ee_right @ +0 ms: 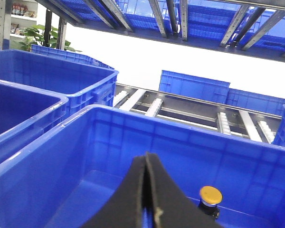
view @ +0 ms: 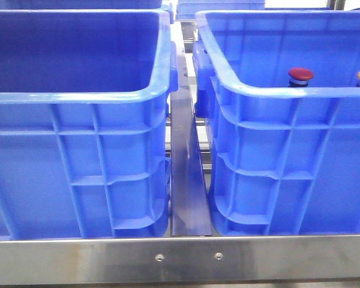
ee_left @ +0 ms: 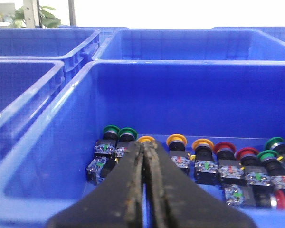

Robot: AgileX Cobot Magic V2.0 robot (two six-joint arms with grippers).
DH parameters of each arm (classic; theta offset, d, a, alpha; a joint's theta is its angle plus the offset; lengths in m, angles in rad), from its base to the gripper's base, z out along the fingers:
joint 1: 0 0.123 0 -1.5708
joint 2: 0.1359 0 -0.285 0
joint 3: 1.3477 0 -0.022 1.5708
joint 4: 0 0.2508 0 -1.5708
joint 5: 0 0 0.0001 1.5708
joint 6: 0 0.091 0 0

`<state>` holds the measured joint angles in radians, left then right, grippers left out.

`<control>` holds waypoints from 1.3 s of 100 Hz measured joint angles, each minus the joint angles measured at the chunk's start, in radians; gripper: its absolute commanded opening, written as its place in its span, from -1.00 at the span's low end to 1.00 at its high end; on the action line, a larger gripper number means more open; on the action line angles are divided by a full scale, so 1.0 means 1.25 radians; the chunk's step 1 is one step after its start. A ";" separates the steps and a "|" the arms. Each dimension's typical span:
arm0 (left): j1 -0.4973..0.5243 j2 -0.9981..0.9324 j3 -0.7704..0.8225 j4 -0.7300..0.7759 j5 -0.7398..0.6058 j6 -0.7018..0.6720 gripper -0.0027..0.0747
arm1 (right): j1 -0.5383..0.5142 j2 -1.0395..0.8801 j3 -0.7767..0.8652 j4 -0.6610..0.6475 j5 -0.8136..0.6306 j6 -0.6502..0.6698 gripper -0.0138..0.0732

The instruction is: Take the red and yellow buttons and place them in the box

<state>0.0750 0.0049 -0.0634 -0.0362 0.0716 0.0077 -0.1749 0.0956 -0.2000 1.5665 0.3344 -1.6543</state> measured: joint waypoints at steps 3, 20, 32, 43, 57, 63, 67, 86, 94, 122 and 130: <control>0.000 -0.005 0.031 0.000 -0.024 0.000 -0.98 | 0.000 0.000 0.000 0.000 0.000 0.000 -0.81; 0.000 -0.009 0.050 0.000 -0.001 -0.006 -0.98 | 0.000 -0.002 0.002 0.000 0.000 0.002 -0.81; 0.000 -0.009 0.050 0.000 0.009 -0.006 -0.98 | 0.000 -0.002 0.002 0.001 0.000 0.002 -0.81; 0.000 -0.009 0.050 0.000 0.012 -0.006 -0.98 | 0.000 -0.002 0.002 0.001 0.000 0.002 -0.81; 0.000 -0.009 0.050 0.000 0.012 -0.006 -0.98 | 0.000 -0.002 0.002 0.001 0.000 0.002 -0.81; 0.000 -0.009 0.050 0.000 0.014 -0.006 -0.98 | 0.000 -0.002 0.002 0.001 0.000 0.000 -0.81; 0.000 -0.009 0.050 0.000 0.014 -0.006 -0.98 | 0.000 -0.002 0.002 0.001 0.000 0.000 -0.81; 0.000 -0.009 0.050 0.000 0.014 -0.006 -0.98 | 0.000 -0.002 0.002 0.002 0.000 0.000 -0.81; 0.000 -0.009 0.050 0.000 0.014 -0.006 -0.98 | 0.000 -0.002 0.002 0.002 0.000 0.000 -0.81; 0.000 -0.009 0.050 0.000 0.014 -0.006 -0.98 | 0.000 -0.002 0.002 0.002 0.000 0.002 -0.81; 0.000 -0.009 0.050 0.000 0.014 -0.006 -0.98 | 0.000 -0.002 0.002 0.002 0.000 0.002 -0.81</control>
<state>0.0750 -0.0065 -0.0006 -0.0362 0.0886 0.0000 -0.1749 0.0935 -0.1978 1.5687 0.3344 -1.6518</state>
